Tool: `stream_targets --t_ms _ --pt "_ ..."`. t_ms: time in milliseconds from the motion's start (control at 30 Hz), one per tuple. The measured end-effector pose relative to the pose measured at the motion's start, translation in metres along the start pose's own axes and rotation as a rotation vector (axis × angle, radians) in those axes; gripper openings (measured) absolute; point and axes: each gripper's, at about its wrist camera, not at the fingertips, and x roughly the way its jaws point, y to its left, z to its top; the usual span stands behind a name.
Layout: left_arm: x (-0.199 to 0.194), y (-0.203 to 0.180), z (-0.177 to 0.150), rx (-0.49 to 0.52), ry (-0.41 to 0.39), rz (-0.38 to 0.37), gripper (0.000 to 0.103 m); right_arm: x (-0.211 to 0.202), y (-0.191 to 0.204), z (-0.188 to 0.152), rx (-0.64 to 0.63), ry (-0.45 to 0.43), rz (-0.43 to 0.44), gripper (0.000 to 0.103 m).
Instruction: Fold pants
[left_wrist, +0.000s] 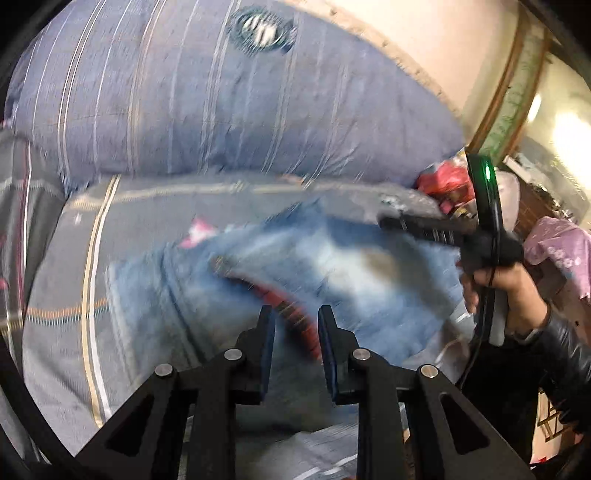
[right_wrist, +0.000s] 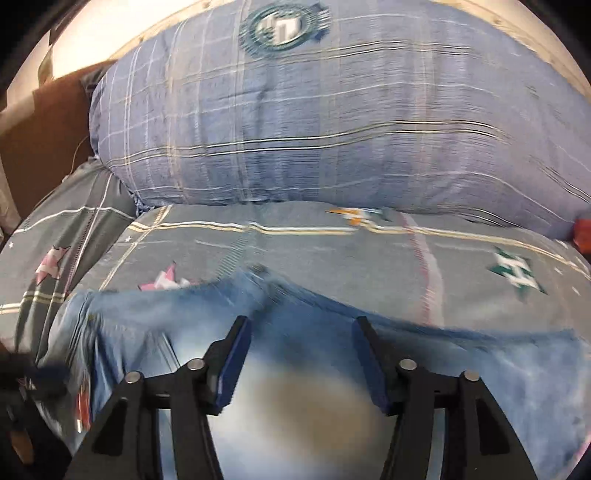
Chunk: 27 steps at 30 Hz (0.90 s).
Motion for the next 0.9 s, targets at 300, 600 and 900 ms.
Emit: stream_targets --t_ms 300,600,900 --pt "-0.004 -0.057 0.033 0.082 -0.016 0.057 0.028 -0.064 -0.106 -0.045 0.022 0.028 -0.175 0.064" --pt "0.057 -0.111 0.061 0.178 0.098 0.021 0.042 -0.105 -0.258 -0.073 0.312 -0.061 -0.228 0.064" --pt "0.189 -0.126 0.089 0.238 0.264 0.128 0.042 -0.066 -0.293 -0.05 0.235 -0.016 -0.133 0.061"
